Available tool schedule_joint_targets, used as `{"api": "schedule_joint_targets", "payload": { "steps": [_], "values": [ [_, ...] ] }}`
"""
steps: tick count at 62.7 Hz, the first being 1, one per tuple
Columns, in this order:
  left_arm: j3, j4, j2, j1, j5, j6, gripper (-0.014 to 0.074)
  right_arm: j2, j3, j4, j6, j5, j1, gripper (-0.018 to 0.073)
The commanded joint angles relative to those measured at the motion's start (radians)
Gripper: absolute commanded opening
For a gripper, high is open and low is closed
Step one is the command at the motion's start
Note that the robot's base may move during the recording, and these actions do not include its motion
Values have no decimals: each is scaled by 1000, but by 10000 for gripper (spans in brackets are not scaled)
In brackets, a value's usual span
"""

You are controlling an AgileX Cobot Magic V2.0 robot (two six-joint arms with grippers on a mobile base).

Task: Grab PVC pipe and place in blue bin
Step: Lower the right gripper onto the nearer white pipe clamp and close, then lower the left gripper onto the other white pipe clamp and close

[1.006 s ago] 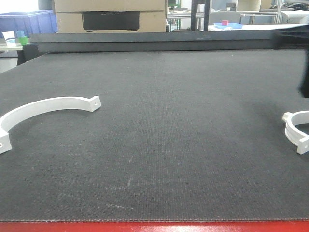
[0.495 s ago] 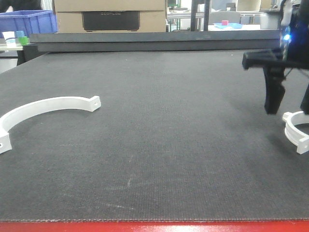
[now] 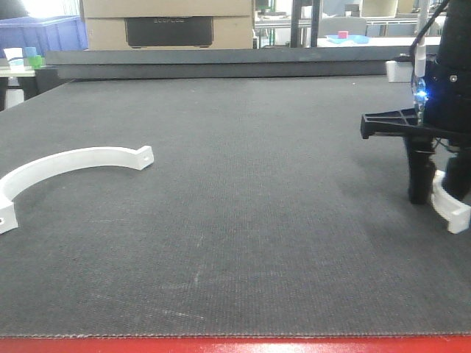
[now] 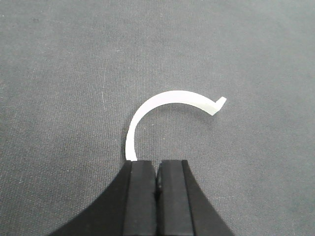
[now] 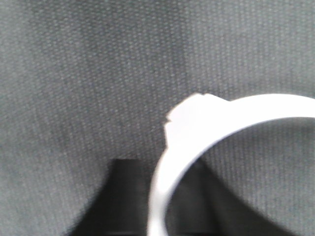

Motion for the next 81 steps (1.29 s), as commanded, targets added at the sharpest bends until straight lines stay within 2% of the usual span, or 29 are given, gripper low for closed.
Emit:
{"api": "schedule_joint_targets", "payload": {
  "steps": [1, 6, 22, 30, 42, 51, 68, 73, 78, 81],
  "values": [
    [-7, -7, 1, 1, 17, -17, -111, 14, -3, -21, 1, 13, -1, -107],
    [-26, 27, 23, 1, 78, -100, -111, 8, -3, -21, 1, 39, -1, -167],
    [-228, 67, 208, -3, 258, -100, -111, -114, -3, -21, -45, 59, -1, -162],
    [-371, 155, 361, -64, 323, -100, -111, -199, -3, -21, -56, 80, -1, -162],
    [-514, 266, 577, -134, 324, -106, -111, -269, -3, -21, -56, 81, -1, -162],
    [-547, 266, 692, -130, 322, -113, -111, -272, 1, -26, -58, 81, -1, -162],
    [-543, 266, 746, -126, 330, -192, -111, -272, 32, -49, -63, 61, -1, -162],
    [-541, 266, 769, -126, 349, -194, -107, -272, 37, -49, -63, 43, -1, -162],
    [-541, 266, 795, -126, 364, -194, -57, -272, 38, -49, -63, 33, -1, -162],
    [-541, 266, 810, -126, 367, -194, 3, -272, 38, -49, -63, 33, -1, -162]
  ]
}}
